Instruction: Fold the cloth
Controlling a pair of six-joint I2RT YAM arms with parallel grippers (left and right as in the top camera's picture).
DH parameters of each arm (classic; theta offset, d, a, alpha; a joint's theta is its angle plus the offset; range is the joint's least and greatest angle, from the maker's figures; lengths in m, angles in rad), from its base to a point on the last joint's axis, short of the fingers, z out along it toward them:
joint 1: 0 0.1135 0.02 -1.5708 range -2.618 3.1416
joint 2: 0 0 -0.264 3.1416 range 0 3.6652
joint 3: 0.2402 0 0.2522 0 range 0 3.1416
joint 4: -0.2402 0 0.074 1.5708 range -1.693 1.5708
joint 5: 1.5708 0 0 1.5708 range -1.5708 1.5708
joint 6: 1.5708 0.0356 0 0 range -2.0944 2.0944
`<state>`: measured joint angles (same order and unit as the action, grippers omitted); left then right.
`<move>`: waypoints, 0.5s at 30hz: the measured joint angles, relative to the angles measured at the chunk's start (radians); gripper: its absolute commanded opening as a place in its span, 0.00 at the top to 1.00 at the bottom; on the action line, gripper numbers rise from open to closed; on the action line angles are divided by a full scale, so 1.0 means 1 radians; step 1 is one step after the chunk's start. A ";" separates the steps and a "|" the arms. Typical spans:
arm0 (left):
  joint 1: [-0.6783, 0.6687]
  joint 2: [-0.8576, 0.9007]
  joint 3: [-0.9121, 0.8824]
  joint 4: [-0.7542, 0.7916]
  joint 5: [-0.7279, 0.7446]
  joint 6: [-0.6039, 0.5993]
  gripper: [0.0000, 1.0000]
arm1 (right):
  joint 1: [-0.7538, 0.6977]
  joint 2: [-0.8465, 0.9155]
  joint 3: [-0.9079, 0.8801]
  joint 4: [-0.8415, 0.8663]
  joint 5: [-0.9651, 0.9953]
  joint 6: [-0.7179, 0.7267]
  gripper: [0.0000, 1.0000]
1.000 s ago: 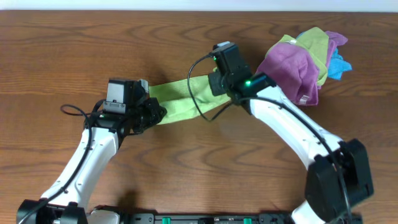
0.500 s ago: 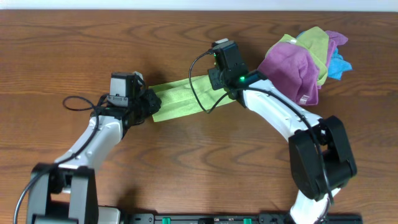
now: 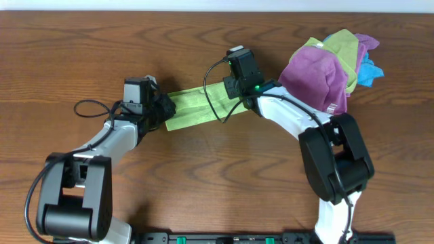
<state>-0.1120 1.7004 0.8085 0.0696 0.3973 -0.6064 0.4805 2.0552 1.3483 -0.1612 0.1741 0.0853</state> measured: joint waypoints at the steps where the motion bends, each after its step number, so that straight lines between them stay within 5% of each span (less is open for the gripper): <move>1: 0.000 0.001 0.000 0.003 -0.008 0.000 0.94 | 0.000 0.004 0.000 0.004 -0.001 -0.001 0.99; 14: 0.001 0.053 0.000 0.038 -0.069 0.030 0.93 | -0.008 0.018 0.000 0.039 0.019 -0.023 0.98; 15: 0.001 0.054 0.000 0.041 -0.069 0.032 0.88 | -0.008 0.019 0.000 0.039 0.023 -0.023 0.92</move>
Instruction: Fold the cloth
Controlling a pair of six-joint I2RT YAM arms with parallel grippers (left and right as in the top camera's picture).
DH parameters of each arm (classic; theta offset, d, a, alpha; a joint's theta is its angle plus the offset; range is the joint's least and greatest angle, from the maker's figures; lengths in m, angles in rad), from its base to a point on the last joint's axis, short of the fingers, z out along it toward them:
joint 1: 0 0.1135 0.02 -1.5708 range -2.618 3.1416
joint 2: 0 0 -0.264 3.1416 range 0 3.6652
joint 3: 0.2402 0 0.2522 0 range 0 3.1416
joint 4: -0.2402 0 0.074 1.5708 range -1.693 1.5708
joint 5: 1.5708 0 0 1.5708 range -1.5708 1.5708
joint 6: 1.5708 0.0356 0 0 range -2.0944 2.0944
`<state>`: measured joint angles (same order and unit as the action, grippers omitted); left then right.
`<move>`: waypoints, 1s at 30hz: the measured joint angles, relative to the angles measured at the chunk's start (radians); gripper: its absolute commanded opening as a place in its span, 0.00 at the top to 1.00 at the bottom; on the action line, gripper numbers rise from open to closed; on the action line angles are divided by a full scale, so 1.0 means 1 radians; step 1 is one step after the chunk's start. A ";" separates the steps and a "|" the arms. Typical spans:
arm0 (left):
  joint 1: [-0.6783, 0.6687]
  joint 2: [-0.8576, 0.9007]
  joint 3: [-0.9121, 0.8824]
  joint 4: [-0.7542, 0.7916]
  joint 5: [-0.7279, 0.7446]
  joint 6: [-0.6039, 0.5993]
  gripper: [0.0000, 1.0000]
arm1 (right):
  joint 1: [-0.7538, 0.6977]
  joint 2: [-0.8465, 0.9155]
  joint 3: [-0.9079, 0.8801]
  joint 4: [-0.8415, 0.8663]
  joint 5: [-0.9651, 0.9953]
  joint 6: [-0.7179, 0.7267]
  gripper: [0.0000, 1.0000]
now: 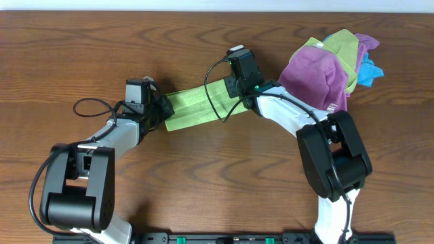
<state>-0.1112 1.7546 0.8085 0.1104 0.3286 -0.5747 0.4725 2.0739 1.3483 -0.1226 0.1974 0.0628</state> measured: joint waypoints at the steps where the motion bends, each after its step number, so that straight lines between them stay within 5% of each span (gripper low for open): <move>1: 0.000 0.000 0.000 0.001 -0.001 0.005 0.82 | 0.000 0.001 0.000 -0.001 0.005 0.000 0.86; 6: 0.000 0.000 0.000 0.002 -0.014 0.020 0.56 | 0.000 0.002 0.000 -0.043 0.035 -0.006 0.51; 11: 0.000 0.000 0.000 0.001 -0.014 0.039 0.31 | 0.000 0.002 0.000 -0.104 0.048 0.001 0.37; 18: 0.000 -0.065 0.000 -0.015 -0.014 0.055 0.16 | 0.000 -0.033 0.000 -0.144 0.046 0.085 0.25; 21: 0.000 -0.133 0.000 -0.041 -0.014 0.055 0.18 | 0.000 -0.106 0.000 -0.166 0.031 0.134 0.14; 28: 0.000 -0.220 0.001 -0.067 0.012 0.055 0.72 | -0.013 -0.294 0.002 -0.319 -0.044 0.306 0.09; 30: -0.001 -0.219 0.001 -0.078 0.020 0.050 0.79 | -0.035 -0.322 0.004 -0.370 -0.089 0.361 0.08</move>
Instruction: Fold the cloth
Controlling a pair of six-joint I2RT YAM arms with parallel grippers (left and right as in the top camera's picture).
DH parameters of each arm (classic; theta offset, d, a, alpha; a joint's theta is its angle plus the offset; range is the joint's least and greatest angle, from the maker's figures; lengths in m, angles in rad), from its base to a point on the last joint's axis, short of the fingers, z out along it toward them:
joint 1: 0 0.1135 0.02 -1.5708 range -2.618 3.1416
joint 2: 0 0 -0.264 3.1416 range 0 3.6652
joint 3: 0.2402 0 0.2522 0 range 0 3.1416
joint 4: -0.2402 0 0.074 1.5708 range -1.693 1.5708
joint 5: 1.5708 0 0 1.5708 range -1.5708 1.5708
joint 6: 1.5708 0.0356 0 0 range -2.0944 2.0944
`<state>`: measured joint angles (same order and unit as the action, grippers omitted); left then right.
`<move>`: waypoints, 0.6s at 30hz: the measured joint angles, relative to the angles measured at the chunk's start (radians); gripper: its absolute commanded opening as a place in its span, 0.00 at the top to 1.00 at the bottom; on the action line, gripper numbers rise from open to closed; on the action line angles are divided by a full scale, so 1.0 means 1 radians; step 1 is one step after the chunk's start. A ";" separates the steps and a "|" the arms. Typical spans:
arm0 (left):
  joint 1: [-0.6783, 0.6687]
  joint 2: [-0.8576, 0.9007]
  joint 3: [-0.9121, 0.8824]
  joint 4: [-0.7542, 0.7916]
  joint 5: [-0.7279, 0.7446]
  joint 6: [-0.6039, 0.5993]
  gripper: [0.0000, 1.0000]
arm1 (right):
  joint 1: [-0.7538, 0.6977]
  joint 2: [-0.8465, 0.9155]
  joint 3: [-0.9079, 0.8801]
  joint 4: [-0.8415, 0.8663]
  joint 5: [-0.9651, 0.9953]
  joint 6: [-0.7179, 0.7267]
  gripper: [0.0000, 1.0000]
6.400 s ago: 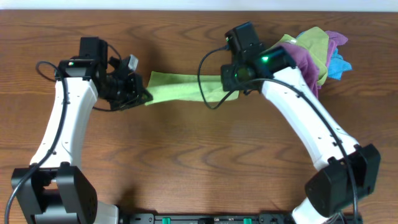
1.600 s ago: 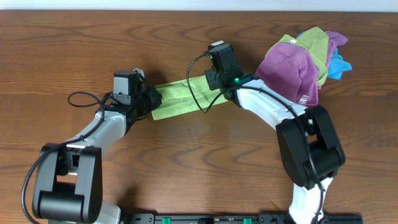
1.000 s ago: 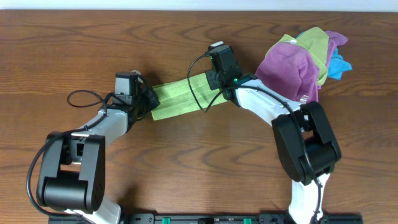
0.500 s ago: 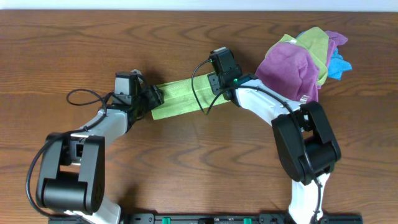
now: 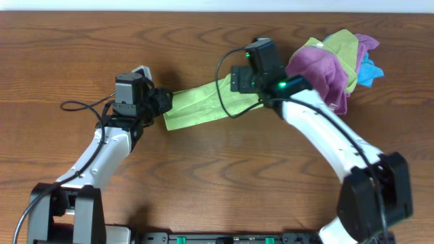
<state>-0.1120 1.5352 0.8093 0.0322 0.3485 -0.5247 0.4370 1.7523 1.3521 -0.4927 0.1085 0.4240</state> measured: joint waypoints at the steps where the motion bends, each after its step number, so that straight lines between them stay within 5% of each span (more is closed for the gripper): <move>1: -0.001 0.001 0.000 -0.001 0.005 -0.002 0.81 | -0.013 -0.007 0.000 -0.021 -0.018 0.023 0.08; 7: -0.024 0.053 0.000 0.016 0.011 0.000 0.90 | -0.110 -0.009 -0.016 -0.068 -0.152 0.112 0.07; 18: -0.048 0.221 0.000 0.093 0.011 0.001 0.91 | -0.144 -0.004 -0.166 0.156 -0.319 0.109 0.12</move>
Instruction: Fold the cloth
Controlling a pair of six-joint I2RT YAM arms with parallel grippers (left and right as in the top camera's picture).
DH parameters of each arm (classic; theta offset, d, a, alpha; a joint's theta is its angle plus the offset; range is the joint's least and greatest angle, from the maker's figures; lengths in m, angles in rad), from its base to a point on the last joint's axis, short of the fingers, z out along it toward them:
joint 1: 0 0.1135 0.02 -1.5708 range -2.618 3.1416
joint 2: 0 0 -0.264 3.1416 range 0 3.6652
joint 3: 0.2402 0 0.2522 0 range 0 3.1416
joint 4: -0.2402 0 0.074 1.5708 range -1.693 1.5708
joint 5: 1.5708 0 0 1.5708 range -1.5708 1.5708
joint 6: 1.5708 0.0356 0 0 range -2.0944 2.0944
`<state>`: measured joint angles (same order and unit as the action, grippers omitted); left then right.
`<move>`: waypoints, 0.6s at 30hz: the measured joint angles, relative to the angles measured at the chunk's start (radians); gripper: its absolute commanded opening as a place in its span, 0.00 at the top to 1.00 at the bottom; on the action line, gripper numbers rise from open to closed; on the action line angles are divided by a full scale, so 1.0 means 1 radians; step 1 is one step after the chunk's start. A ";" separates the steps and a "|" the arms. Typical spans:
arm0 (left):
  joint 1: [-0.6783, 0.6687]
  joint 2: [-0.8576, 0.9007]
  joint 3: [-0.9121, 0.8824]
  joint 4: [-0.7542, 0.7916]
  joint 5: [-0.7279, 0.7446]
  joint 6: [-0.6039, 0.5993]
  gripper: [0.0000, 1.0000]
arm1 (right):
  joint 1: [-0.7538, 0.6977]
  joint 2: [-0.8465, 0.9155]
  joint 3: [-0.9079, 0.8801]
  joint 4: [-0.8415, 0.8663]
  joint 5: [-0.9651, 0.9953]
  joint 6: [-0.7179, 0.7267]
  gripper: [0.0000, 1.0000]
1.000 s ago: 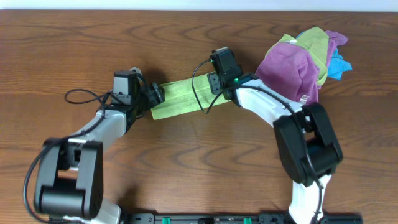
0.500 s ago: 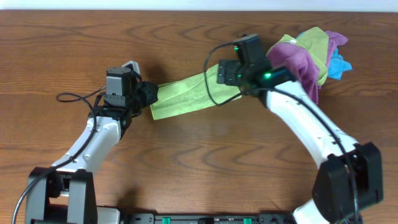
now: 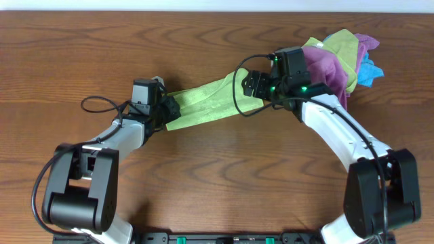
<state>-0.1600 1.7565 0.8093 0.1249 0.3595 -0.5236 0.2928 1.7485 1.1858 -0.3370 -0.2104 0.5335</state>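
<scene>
A lime-green cloth (image 3: 207,102) hangs stretched in a long band between the two grippers, slanting up to the right. My left gripper (image 3: 168,110) is at its lower left end and looks shut on that end. At the upper right end my right gripper (image 3: 252,86) appears shut on the cloth. Both sets of fingertips are hidden under the wrists and fabric.
A pile of other cloths (image 3: 332,61), purple, green, pink and blue, lies at the back right, just behind the right wrist. Black cables loop beside both wrists. The wooden table (image 3: 217,176) runs across the view.
Both grippers have shifted to the right with the green cloth. The right one now sits close to the cloth pile, and the cloth is drawn out longer and thinner.
At first both grippers sat at the two ends of a short green strip lying on the table, and stayed so half a second later. Then they stood farther apart with the cloth stretched between them. Now the whole span sits further right.
</scene>
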 measured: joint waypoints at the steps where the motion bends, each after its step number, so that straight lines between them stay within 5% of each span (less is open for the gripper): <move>1: 0.000 0.008 0.000 0.009 0.000 0.000 0.91 | -0.001 0.005 0.000 0.010 -0.003 -0.002 0.12; 18: -0.001 0.065 0.005 0.019 0.004 -0.003 0.94 | -0.030 0.140 -0.003 -0.022 -0.028 0.162 0.09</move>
<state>-0.1612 1.8217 0.8143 0.1440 0.3637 -0.5266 0.2626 1.8885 1.1828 -0.3592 -0.2382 0.6956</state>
